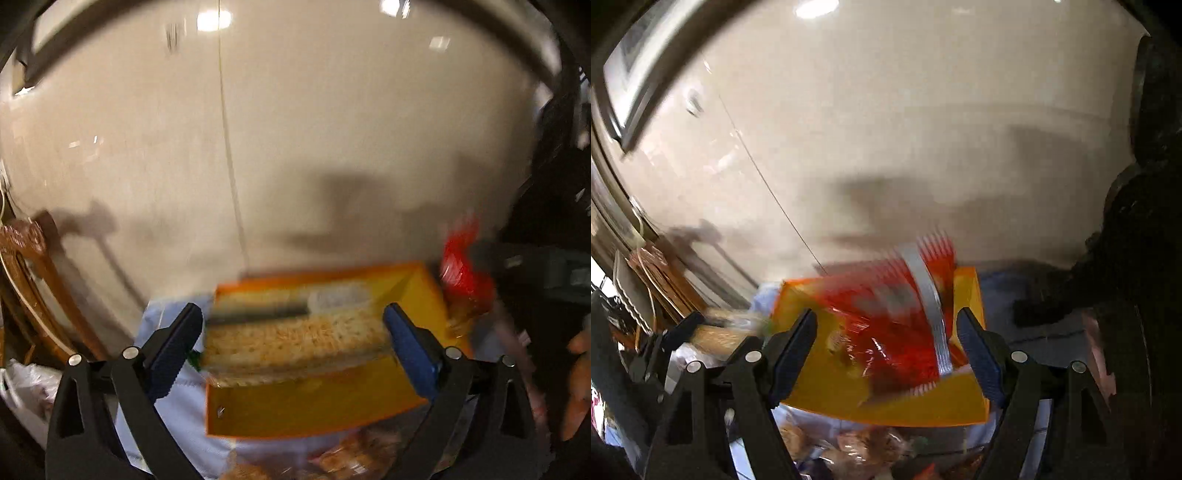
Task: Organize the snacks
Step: 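Lower both held packs into the orange box and open both tools, then grasp the brown paper pastry bag with left tool while right tool grasps yellow bag, then carry both held bags over the orange box and release them inside, then grasp the blue cookie pack with left tool while right tool grasps red-edged pastry pack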
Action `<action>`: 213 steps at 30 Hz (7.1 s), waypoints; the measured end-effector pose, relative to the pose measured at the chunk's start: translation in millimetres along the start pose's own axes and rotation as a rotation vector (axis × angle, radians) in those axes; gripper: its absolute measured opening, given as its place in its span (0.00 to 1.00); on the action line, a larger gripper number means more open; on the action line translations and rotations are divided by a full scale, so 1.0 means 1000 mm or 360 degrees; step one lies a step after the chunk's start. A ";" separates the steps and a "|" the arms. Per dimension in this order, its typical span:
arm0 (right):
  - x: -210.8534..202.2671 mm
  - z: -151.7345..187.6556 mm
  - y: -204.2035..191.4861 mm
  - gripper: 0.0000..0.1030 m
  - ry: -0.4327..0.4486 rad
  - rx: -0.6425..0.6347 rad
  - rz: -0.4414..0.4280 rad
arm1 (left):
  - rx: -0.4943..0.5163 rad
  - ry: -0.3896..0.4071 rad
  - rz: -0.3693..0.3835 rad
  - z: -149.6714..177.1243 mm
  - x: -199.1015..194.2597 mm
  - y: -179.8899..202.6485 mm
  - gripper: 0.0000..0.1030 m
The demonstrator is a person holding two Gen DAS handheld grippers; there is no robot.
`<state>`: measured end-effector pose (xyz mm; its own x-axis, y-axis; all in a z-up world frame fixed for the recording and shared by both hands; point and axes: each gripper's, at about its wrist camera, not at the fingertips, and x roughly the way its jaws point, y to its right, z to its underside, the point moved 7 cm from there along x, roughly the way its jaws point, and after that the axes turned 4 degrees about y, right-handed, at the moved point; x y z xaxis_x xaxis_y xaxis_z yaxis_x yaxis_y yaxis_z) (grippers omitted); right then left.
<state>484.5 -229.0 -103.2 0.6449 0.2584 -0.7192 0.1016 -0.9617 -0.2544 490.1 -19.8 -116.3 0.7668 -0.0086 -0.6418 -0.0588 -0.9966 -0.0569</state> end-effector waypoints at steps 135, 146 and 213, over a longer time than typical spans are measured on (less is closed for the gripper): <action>-0.005 0.185 0.015 0.73 -0.0221 -0.0031 0.0074 | -0.0144 -0.0225 0.0203 0.172 -0.028 -0.075 0.96; -0.013 0.272 0.042 0.73 -0.0372 -0.0006 0.0172 | 0.0337 -0.0197 0.0325 0.256 -0.046 0.016 0.96; 0.004 0.319 0.043 0.18 -0.0571 0.0233 -0.0086 | -0.0324 -0.0388 0.0325 0.258 0.020 -0.012 0.72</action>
<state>249.6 -240.5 -323.7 0.3332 0.3485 -0.8761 0.0021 -0.9295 -0.3689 341.5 12.8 -325.7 0.5762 -0.2138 -0.7889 -0.0478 -0.9723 0.2286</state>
